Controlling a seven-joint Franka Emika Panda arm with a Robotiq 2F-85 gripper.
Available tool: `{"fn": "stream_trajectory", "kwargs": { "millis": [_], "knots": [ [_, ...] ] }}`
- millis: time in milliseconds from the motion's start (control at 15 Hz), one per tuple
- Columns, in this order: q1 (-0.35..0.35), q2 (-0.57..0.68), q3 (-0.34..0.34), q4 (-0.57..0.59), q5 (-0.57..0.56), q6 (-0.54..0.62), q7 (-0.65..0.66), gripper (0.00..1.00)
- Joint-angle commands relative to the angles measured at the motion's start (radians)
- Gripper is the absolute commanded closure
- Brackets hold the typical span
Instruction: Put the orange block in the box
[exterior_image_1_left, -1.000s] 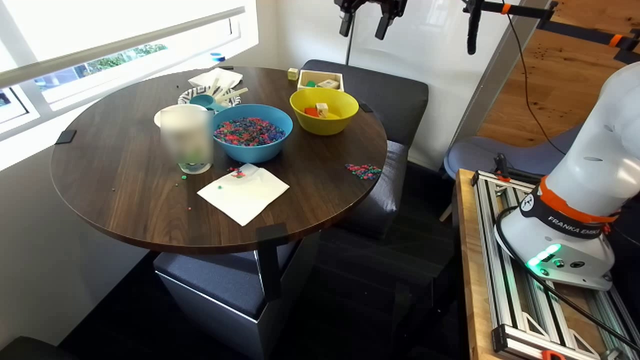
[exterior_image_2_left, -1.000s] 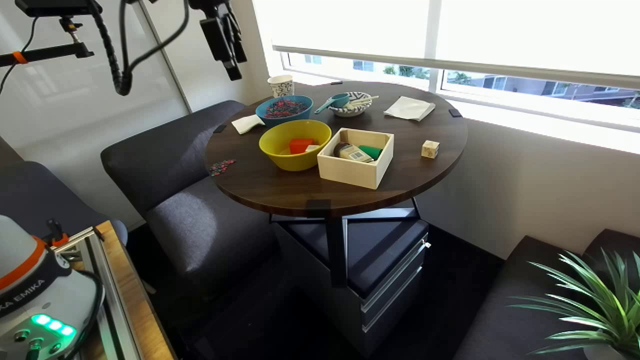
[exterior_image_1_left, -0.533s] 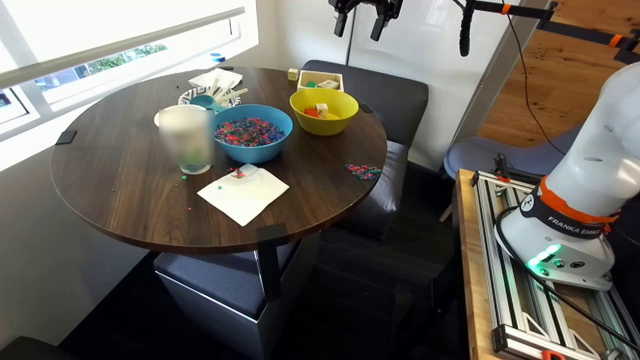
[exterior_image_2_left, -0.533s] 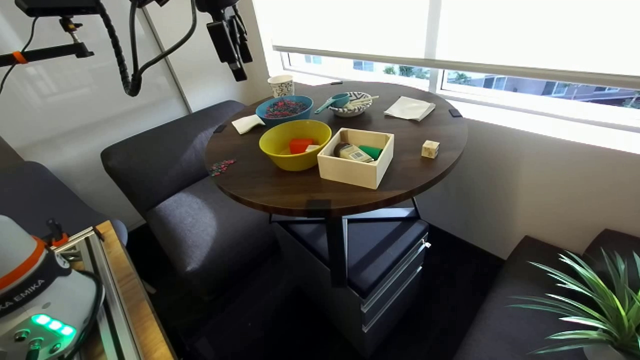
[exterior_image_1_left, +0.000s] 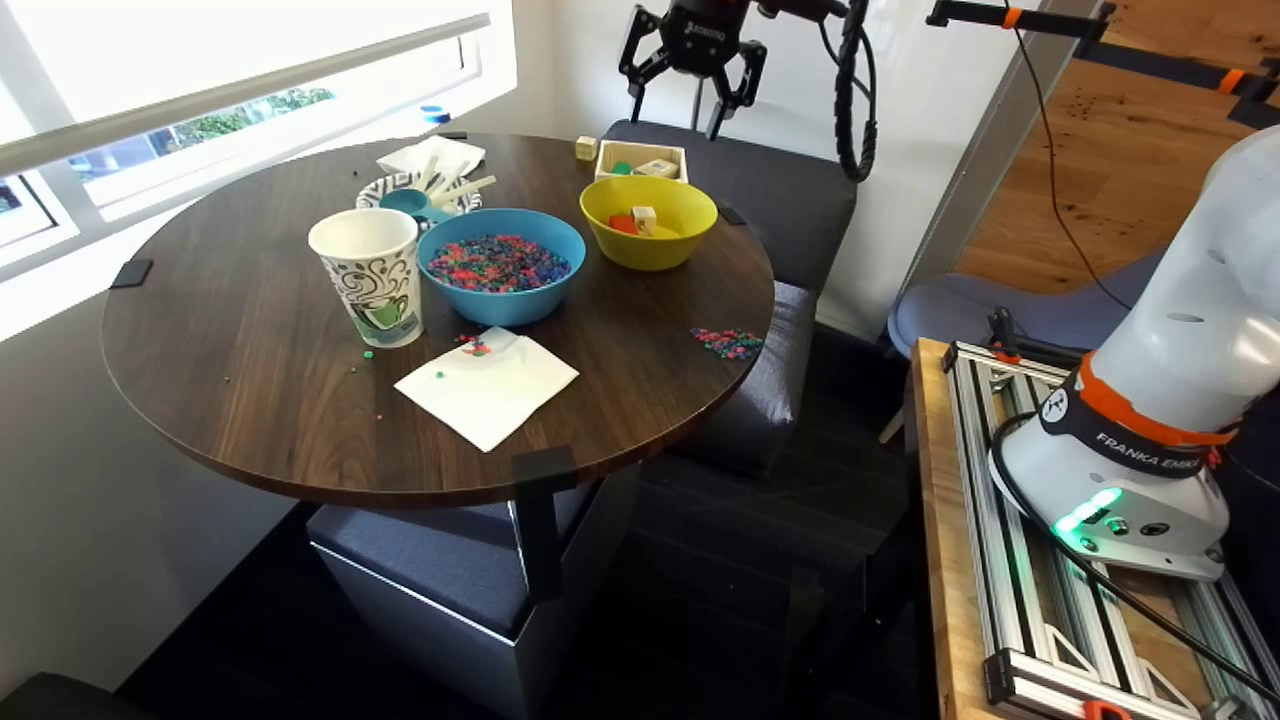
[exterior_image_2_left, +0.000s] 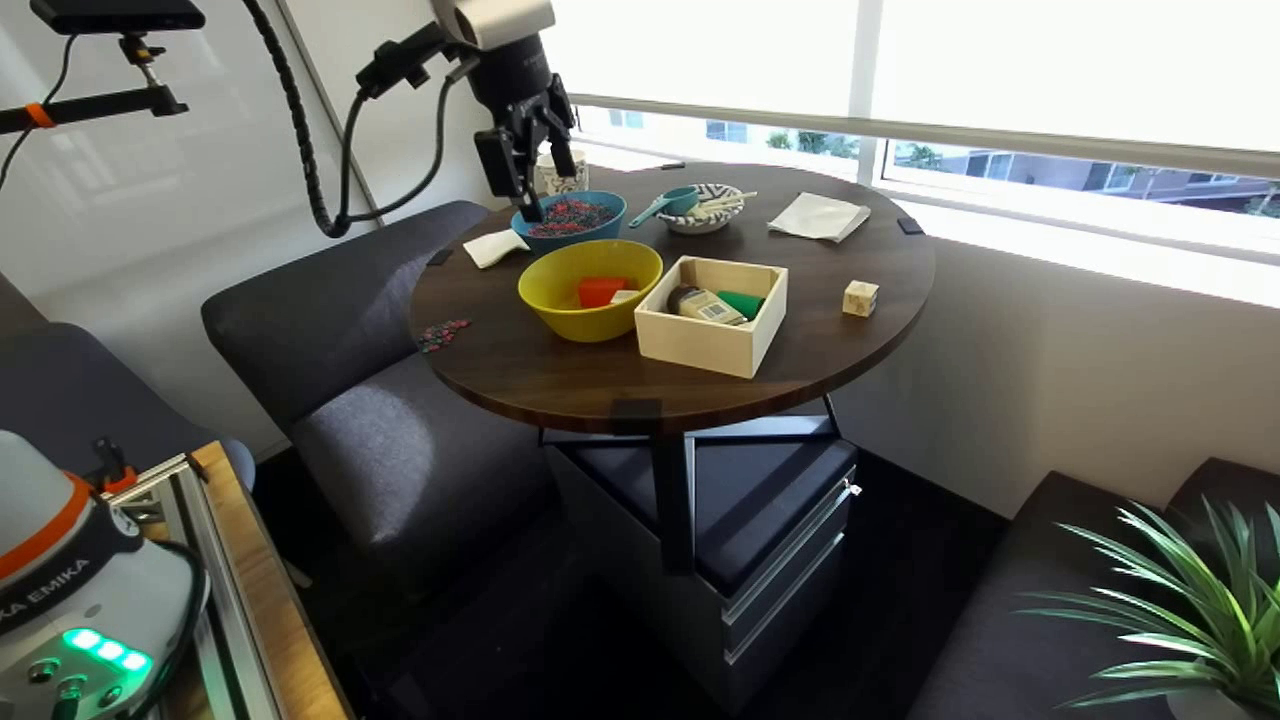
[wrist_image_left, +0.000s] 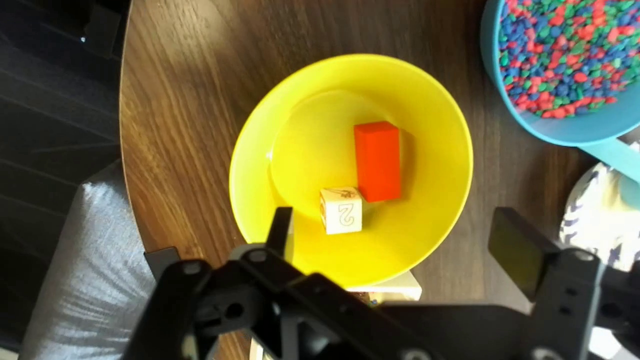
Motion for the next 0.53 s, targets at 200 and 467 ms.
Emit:
{"fn": "stream_trajectory", "kwargs": {
  "millis": [200, 467],
  "knots": [
    [0.029, 0.093, -0.027, 0.039, -0.003, 0.02, -0.041, 0.0],
    [0.034, 0.113, -0.029, 0.059, -0.013, 0.013, -0.043, 0.0]
  ]
}}
